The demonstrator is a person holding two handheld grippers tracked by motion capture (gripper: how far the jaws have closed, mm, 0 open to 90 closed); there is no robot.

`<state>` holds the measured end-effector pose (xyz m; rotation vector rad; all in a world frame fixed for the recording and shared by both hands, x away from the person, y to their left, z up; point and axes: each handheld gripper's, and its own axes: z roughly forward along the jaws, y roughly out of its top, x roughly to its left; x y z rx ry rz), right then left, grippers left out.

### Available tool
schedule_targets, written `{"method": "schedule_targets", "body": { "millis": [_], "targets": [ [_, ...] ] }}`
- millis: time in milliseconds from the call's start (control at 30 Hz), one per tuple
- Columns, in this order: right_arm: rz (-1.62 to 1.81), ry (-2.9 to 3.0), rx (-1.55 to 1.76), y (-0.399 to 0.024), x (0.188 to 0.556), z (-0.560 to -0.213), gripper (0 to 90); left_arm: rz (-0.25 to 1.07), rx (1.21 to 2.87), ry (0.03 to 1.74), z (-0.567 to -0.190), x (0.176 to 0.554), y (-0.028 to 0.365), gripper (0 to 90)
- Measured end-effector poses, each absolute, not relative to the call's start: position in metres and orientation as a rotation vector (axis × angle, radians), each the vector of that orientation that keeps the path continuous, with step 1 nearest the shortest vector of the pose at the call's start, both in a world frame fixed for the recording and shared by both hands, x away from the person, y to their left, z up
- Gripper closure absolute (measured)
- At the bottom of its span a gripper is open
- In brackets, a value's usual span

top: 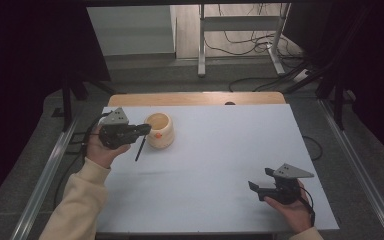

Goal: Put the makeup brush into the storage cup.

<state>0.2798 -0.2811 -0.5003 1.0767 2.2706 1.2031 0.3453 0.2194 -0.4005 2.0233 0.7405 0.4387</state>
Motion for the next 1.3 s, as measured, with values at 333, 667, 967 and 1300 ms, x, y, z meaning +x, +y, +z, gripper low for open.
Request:
{"method": "schedule_targets", "body": {
  "millis": [333, 667, 967, 1300],
  "targets": [
    [1.207, 2.268, 1.075, -0.282, 0.28, -0.5, 18.9, 0.479, 1.999, 0.758, -0.386, 0.354, 0.211, 84.1],
    [1.208, 2.269, 1.079, -0.282, 0.28, -0.501, 18.9, 0.509, 1.938, 0.791, -0.373, 0.368, 0.212, 84.1],
    [1.208, 2.27, 1.08, -0.282, 0.281, -0.501, 18.9, 0.519, 1.894, 0.827, -0.368, 0.385, 0.211, 84.0],
    [1.208, 2.27, 1.078, -0.283, 0.281, -0.501, 18.9, 0.521, 1.868, 0.855, -0.366, 0.396, 0.21, 84.0]
  ]
}}
